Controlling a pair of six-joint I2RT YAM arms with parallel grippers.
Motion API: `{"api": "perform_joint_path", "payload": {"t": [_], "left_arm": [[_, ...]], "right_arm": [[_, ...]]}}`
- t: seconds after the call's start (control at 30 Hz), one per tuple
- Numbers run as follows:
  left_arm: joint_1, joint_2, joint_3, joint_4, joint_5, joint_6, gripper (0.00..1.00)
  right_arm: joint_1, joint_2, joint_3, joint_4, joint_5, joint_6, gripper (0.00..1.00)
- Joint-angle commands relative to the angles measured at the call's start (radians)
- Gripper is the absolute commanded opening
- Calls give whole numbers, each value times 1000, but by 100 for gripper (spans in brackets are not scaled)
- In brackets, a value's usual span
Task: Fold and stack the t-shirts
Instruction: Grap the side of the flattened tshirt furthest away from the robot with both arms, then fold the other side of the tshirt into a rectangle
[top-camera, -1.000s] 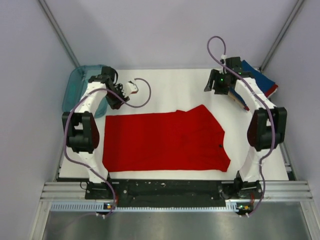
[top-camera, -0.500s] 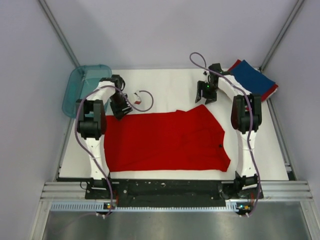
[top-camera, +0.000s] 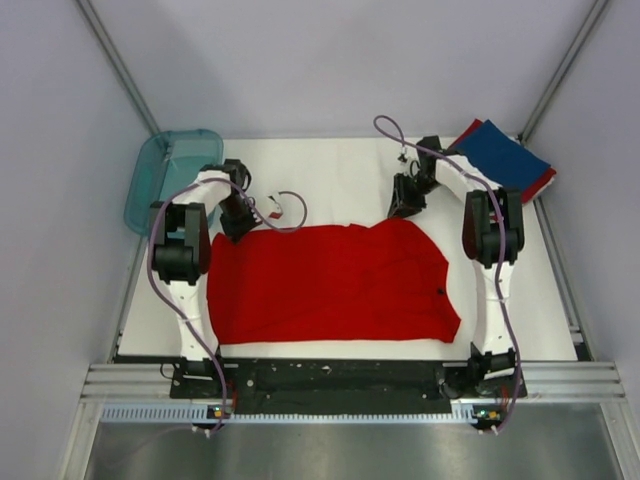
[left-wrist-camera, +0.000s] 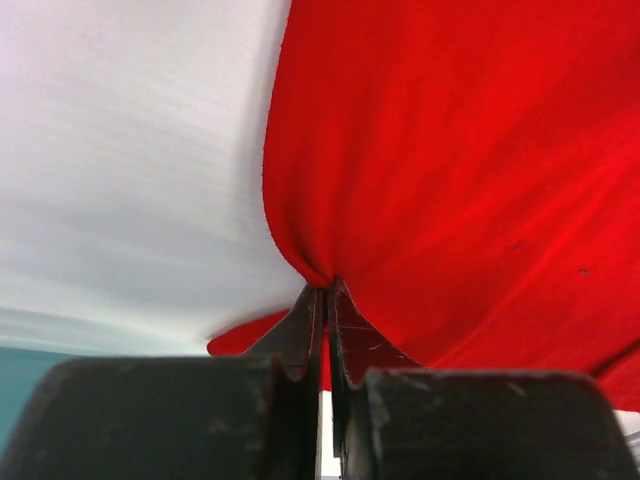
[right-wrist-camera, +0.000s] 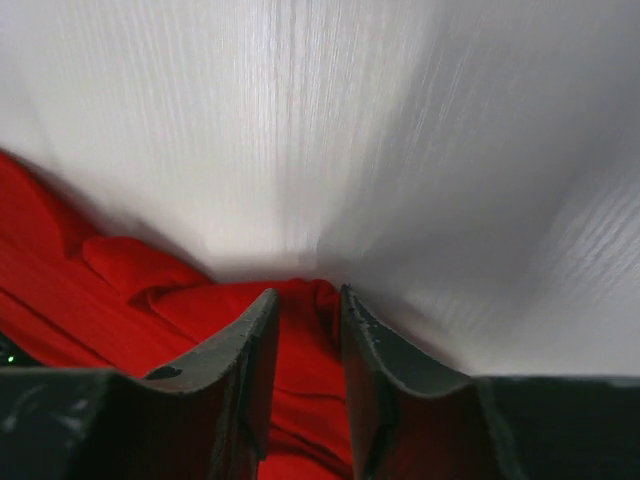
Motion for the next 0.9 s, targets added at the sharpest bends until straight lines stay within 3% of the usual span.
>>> {"api": "perform_joint_path", "payload": {"t": [0.0, 0.13, 0.3, 0.53, 0.7, 0.83, 0.87], "left_arm": [[5, 9, -41, -73, 63, -3, 0], [5, -53, -38, -31, 62, -67, 0], [5, -243, -116, 74, 51, -124, 0], [5, -550, -407, 115, 59, -84, 0], [5, -702, -639, 112, 59, -78, 0], [5, -754, -777, 68, 42, -44, 1], [5, -758, -800, 62, 32, -39, 8]], "right_arm": [[8, -103, -46, -36, -96, -23, 22], [8, -194, -81, -33, -110, -21, 0], [8, -417, -253, 6, -38, -15, 0], [34, -759, -743, 134, 8, 91, 0], [96, -932, -980, 173, 106, 183, 0], [107, -1017, -1132, 204, 152, 272, 13], [108, -1029, -1150, 202, 158, 292, 18]]}}
